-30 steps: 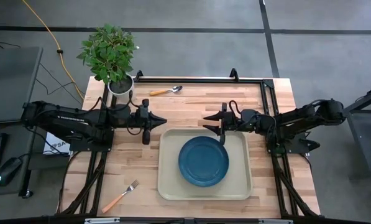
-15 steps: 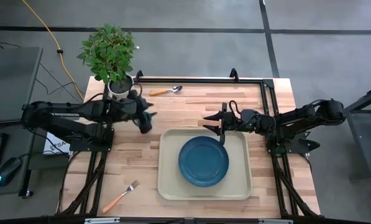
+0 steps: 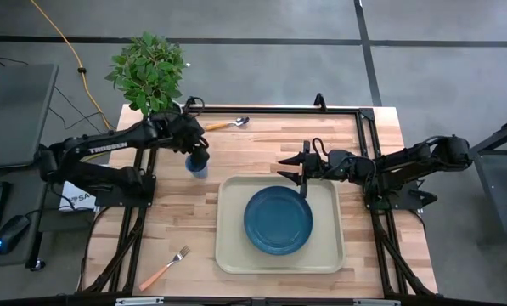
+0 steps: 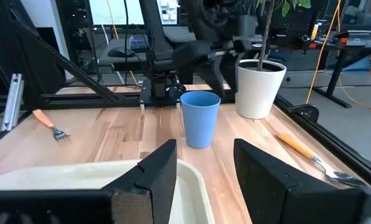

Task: Pick and place plate/cup/fork/spoon on tray
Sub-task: Put the blue cup on the white serving tray to the top right of the blue plate

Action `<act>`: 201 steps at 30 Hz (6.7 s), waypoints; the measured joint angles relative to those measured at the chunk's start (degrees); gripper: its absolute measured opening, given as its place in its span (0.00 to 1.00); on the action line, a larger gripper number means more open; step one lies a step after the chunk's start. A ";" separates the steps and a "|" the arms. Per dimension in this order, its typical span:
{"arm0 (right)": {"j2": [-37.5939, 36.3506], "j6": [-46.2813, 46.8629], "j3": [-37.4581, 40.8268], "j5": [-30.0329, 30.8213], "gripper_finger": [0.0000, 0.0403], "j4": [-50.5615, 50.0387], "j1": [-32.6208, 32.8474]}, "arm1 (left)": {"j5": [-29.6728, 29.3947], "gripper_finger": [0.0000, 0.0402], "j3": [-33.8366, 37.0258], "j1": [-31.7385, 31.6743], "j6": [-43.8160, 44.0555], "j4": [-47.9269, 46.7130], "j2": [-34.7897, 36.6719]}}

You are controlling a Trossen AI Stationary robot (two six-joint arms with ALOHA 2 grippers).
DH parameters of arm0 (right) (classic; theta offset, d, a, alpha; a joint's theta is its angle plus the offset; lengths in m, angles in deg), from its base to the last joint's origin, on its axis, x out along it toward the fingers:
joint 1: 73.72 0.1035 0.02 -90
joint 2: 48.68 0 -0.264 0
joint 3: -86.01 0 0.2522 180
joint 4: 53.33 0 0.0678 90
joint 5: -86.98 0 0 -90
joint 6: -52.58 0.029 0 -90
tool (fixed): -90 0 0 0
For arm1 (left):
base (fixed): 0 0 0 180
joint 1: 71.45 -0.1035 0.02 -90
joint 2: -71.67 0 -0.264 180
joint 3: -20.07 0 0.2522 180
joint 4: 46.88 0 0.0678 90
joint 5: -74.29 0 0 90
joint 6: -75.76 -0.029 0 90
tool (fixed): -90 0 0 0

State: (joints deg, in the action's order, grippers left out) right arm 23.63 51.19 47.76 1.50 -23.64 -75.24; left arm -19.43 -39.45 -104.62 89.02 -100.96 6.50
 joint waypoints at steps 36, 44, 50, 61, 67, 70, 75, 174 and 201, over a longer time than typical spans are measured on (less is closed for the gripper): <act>0.00 0.05 -0.04 1.70 0.37 -2.12 0.00 | -0.10 0.53 -6.45 -0.15 -5.02 -19.66 1.72; 0.00 1.14 -0.04 1.70 0.37 -2.14 0.00 | 2.72 0.53 -6.45 -0.19 -4.48 -19.45 -4.24; 0.00 1.12 -0.04 1.72 0.37 -2.46 0.00 | 4.14 0.53 -6.45 -0.15 -5.31 -19.45 -8.42; 0.00 1.30 -0.04 1.83 0.37 -2.54 0.00 | 4.59 0.53 -6.43 -0.15 -3.07 -19.82 -11.97; 0.00 1.34 -0.04 1.83 0.37 -2.54 0.00 | 4.84 0.45 -6.43 -0.15 -2.86 -20.10 -13.43; 0.00 1.11 -0.04 1.83 0.37 -2.53 -0.02 | 5.90 0.36 -6.43 -0.15 -2.90 -20.33 -13.95; 0.00 0.94 -0.04 1.83 0.37 -2.53 0.00 | 6.23 0.16 -6.43 -0.11 -3.41 -20.32 -13.98; -25.86 -16.95 -0.04 13.98 0.37 -8.55 24.83 | 3.34 0.00 -56.02 25.77 -14.36 21.07 -58.90; -25.81 -17.18 -0.02 13.98 0.37 -8.33 24.81 | 7.60 0.00 -56.02 24.26 -12.71 20.44 -62.17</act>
State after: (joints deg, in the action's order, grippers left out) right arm -2.18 34.01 47.74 15.49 -31.97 -50.43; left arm -11.83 -95.46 -80.36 76.31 -80.51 -55.67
